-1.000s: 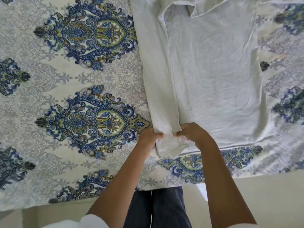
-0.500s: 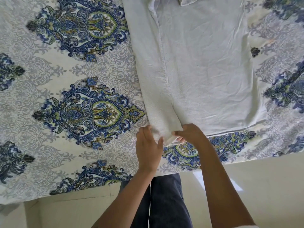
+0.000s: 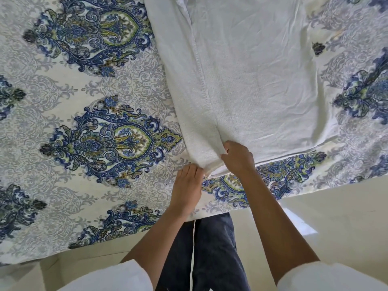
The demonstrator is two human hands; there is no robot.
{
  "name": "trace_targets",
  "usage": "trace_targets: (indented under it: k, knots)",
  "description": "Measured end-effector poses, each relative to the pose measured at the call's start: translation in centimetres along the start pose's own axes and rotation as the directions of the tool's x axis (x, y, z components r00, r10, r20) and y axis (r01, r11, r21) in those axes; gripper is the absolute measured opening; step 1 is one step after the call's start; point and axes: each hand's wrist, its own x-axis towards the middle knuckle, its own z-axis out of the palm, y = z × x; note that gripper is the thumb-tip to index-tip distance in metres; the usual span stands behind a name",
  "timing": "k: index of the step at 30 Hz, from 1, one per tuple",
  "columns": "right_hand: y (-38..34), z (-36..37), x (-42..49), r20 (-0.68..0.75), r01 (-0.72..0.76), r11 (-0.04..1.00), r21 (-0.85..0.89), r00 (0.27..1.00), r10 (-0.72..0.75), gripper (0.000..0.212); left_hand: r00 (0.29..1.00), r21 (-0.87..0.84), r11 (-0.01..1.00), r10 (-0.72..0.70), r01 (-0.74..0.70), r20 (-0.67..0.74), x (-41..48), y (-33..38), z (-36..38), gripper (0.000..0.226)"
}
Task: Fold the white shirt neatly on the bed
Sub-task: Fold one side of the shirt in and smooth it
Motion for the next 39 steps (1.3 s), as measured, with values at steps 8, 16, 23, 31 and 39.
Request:
trace_targets:
  k: [8, 16, 23, 31, 39]
  knots:
    - [-0.7, -0.7, -0.4, -0.234, 0.029, 0.999, -0.024, 0.972, -0.034, 0.018, 0.993, -0.032, 0.995, 0.096, -0.098, -0.062, 1.8, -1.2, -2.1, 0.02]
    - [-4.5, -0.1, 2.6, -0.595, 0.492, 0.865, 0.093, 0.725, -0.348, 0.014, 0.98, 0.024, 0.992, 0.13, -0.128, -0.15, 6.9, -3.5, -4.2, 0.026]
    - [-12.3, -2.9, 10.3, -0.521, 0.611, 0.775, -0.16, 0.615, -0.592, 0.041, 0.918, -0.251, 0.939, -0.299, 0.235, -0.261, 19.3, -10.2, -7.8, 0.037]
    - [-17.0, -4.8, 16.5, -0.44, 0.52, 0.777, -0.355, 0.641, -0.63, 0.052, 0.755, -0.654, 0.634, -0.639, 0.412, -0.144, 23.0, -11.6, -9.6, 0.024]
    - [-22.2, -8.9, 22.4, -0.378, 0.646, 0.699, -0.307, 0.591, -0.712, 0.053, 0.684, -0.613, 0.571, -0.726, 0.547, -0.066, 28.2, -15.0, -12.7, 0.011]
